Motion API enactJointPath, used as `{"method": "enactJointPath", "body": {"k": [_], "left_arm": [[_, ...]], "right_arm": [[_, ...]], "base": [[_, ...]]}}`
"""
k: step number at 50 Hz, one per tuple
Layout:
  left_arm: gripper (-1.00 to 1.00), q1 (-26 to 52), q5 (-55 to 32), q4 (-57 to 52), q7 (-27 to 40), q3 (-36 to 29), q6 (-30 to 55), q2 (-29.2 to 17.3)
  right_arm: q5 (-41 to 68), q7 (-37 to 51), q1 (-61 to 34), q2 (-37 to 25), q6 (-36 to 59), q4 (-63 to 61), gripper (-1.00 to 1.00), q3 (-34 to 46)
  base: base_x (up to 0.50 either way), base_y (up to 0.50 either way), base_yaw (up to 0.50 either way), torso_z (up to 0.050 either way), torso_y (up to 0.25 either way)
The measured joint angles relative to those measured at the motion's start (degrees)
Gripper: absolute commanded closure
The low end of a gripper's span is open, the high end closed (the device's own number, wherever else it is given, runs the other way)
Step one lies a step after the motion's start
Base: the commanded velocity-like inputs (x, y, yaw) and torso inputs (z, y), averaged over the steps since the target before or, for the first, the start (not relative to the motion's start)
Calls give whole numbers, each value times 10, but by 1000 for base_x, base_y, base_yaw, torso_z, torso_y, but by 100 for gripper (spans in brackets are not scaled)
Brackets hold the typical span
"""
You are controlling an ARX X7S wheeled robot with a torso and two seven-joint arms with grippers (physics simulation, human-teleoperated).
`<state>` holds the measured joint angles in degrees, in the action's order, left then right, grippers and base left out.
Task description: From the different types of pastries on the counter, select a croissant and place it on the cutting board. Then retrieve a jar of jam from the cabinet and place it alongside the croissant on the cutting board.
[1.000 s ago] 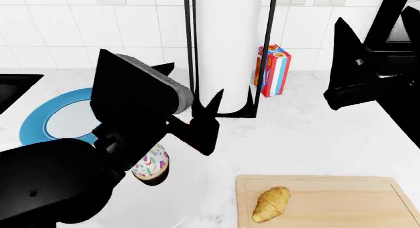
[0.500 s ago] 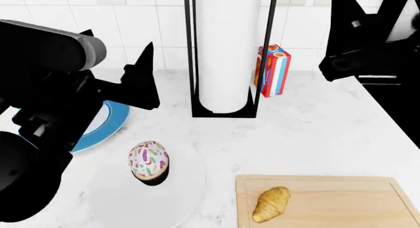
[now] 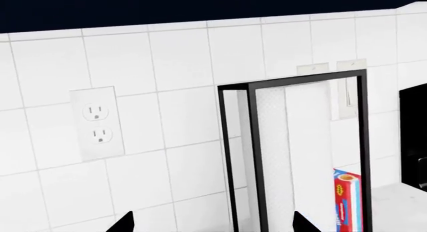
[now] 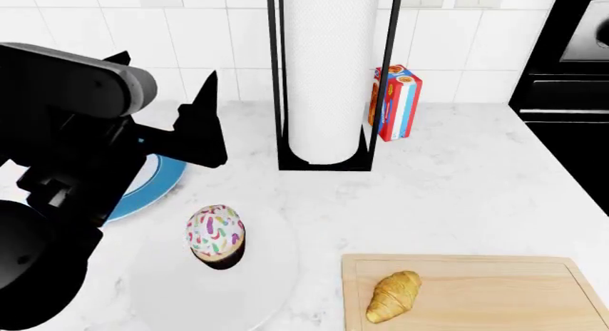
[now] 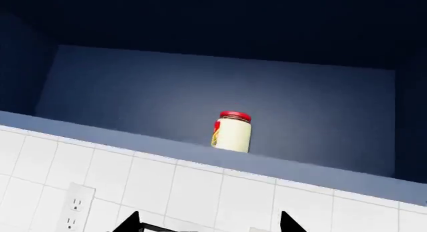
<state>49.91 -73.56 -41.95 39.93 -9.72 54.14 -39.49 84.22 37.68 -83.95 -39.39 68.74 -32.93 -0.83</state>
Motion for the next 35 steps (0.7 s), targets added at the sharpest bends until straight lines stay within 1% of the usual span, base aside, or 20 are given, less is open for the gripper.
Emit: {"method": "enactJointPath", "body": {"k": [13,35], "left_arm": [[-100,-4,1,2,-1,0,-4,-2],[-100,-16,-6,1,-9,14,-26,-2]], "right_arm": [[-79,-56,-114,30,-5,78,-100,72],[-231,-190,-297,84,-46,274,-100,196]], "base": [[0,0,0,0,0],[0,0,0,0,0]]}}
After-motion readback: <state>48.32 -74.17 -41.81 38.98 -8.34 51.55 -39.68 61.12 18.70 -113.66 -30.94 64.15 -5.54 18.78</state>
